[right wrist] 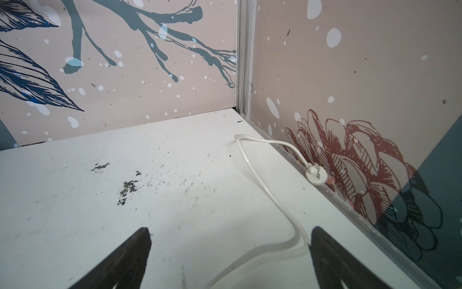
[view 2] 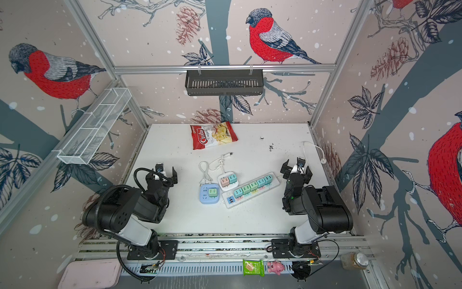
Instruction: Insert the plug
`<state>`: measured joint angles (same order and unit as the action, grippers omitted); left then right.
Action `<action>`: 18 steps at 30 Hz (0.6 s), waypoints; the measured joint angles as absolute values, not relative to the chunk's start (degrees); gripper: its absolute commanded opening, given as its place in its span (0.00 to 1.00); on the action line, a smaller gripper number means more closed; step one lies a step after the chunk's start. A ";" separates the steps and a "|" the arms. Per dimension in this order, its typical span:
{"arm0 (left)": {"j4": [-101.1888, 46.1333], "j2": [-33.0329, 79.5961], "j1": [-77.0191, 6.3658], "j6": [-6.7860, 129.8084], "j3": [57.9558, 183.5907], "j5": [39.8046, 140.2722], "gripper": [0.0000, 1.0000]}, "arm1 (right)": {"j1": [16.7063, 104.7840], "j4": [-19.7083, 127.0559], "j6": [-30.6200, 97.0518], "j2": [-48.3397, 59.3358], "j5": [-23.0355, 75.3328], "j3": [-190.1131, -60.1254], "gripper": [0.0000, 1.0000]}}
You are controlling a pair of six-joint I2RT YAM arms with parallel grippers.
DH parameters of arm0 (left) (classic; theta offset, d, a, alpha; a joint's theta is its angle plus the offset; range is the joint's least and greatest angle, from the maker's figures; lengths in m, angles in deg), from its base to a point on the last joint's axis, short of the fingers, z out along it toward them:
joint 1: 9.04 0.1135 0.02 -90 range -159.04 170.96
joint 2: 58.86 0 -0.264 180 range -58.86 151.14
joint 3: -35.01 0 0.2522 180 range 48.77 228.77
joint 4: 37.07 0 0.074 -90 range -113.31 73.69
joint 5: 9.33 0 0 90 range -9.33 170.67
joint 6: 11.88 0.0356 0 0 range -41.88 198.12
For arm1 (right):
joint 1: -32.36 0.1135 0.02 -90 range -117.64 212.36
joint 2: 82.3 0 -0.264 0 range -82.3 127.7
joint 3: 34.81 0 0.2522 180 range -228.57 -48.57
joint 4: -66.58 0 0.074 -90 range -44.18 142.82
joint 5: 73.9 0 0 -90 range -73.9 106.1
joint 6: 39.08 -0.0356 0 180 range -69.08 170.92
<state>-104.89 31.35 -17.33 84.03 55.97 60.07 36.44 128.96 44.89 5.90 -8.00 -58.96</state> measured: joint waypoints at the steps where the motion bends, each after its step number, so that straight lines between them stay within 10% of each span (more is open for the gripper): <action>1: -104.87 31.35 -16.79 83.53 57.40 59.67 0.98 | 36.44 129.25 44.92 5.90 -7.98 -58.96 1.00; 18: -99.64 30.85 -13.57 77.54 60.91 60.02 0.98 | 36.57 129.71 45.07 6.05 -7.83 -58.96 1.00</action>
